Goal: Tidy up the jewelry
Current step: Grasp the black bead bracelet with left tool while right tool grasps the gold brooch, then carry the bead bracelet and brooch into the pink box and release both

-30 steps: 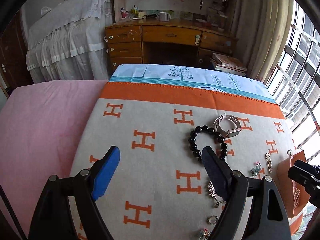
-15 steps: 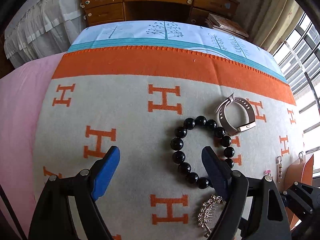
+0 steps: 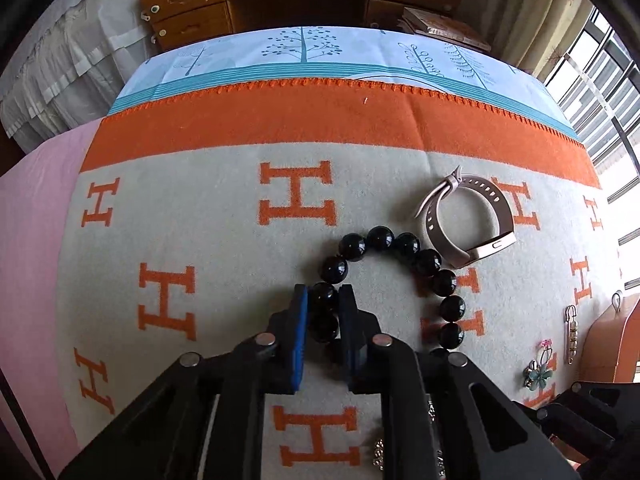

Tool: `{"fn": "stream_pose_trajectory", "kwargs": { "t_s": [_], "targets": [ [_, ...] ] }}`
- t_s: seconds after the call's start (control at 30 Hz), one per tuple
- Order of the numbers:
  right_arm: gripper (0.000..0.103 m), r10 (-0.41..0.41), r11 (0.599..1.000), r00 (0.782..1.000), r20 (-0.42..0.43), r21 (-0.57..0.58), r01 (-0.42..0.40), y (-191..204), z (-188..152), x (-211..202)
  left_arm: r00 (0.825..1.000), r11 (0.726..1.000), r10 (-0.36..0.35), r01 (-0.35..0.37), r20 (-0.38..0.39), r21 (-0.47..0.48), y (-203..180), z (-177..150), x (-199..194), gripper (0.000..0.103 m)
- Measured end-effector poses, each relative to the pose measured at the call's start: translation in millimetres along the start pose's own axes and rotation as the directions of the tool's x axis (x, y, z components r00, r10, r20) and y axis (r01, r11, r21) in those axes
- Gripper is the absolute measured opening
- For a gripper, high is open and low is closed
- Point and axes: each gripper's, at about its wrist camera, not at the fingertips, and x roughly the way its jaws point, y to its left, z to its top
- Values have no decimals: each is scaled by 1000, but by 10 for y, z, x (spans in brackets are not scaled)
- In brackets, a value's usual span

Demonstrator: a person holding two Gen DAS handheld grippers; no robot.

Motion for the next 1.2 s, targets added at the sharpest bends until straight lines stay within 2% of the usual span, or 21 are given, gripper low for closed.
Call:
{"fn": "stream_pose_trajectory", "kwargs": {
  "t_s": [0.17, 0.3, 0.53, 0.6, 0.67, 0.9, 1.07, 1.2],
  "targets": [
    [14, 19, 999, 999, 36, 32, -20, -12, -140, -148, 1000, 1000, -15, 15, 22, -23, 22, -88, -66, 12],
    [10, 36, 997, 995, 96, 71, -42, -45, -232, -359, 997, 1000, -14, 16, 79, -15, -11, -197, -295, 12],
    [6, 54, 987, 980, 190, 139, -81, -111, -524, -773, 976, 997, -3, -13, 218, 71, -305, -420, -890, 12],
    [5, 37, 986, 975, 217, 153, -71, -106, -649, -908, 969, 995, -10, -14, 246, 98, -416, -494, -1038, 12],
    [2, 29, 984, 971, 236, 166, -70, -125, -757, -1013, 965, 992, -30, -4, 262, 128, -529, -551, -1178, 12],
    [2, -25, 972, 952, 305, 231, -48, -253, -1153, -1460, 941, 973, -112, 39, 319, 226, -1013, -793, -1675, 12],
    [2, -95, 961, 921, 377, 276, -14, -381, -1424, -1878, 924, 947, -190, 85, 331, 309, -1462, -917, -1924, 12],
    [2, -155, 944, 892, 425, 330, 7, -578, -1634, -2150, 910, 916, -263, 131, 321, 378, -1852, -995, -2055, 12]
  ]
}}
